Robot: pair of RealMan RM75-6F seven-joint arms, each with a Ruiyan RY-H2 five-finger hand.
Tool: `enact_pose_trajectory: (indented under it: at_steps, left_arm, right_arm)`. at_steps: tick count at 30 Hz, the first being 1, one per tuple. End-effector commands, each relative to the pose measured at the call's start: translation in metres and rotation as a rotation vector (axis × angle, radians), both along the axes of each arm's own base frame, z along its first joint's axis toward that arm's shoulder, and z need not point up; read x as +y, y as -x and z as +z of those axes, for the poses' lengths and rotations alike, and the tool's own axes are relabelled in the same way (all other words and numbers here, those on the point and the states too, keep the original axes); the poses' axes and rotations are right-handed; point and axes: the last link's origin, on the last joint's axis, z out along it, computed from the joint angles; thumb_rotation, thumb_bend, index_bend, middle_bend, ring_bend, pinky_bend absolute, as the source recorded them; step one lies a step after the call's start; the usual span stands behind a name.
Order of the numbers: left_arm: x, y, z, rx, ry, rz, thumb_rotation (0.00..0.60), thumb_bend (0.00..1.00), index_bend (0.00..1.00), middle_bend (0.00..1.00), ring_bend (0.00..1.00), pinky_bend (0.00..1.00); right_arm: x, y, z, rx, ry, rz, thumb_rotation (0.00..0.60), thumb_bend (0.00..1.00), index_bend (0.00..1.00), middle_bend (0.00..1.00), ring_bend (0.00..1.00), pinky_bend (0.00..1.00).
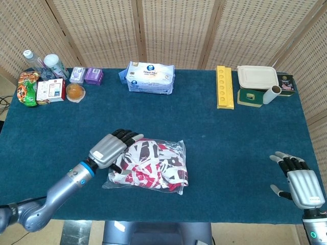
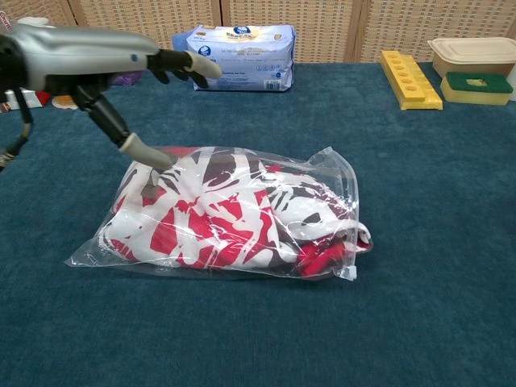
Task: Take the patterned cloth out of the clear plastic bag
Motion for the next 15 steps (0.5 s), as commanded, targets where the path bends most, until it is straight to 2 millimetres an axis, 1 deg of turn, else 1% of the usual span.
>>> enact_pose_trajectory:
  at_steps: [1,10,14,15]
  left_arm:
    - [0.006,-0.017,-0.026,0.027,0.055,-0.017,0.466,0.04,0.00,0.10,0.08,0.13]
    - [0.011,-0.033,-0.064,0.076,0.092,-0.018,0.457,0.03,0.00,0.10,0.07,0.13]
    - [0.007,-0.040,-0.081,0.110,0.114,-0.032,0.454,0.03,0.00,0.10,0.06,0.13]
    - [0.003,-0.044,-0.092,0.143,0.123,-0.068,0.454,0.03,0.00,0.10,0.06,0.13]
  right_arm:
    - [0.000,-0.001,0.000,0.000,-0.003,-0.002,0.600,0.19,0.24,0.22,0.23,0.22]
    - [0.001,0.000,0.002,-0.002,0.010,-0.003,0.600,0.19,0.24,0.22,0.23,0.22]
    - [0.002,0.001,0.003,-0.005,0.015,-0.006,0.600,0.19,0.24,0.22,0.23,0.22]
    - [0.003,0.003,0.004,-0.005,0.018,-0.013,0.600,0.19,0.24,0.22,0.23,0.22]
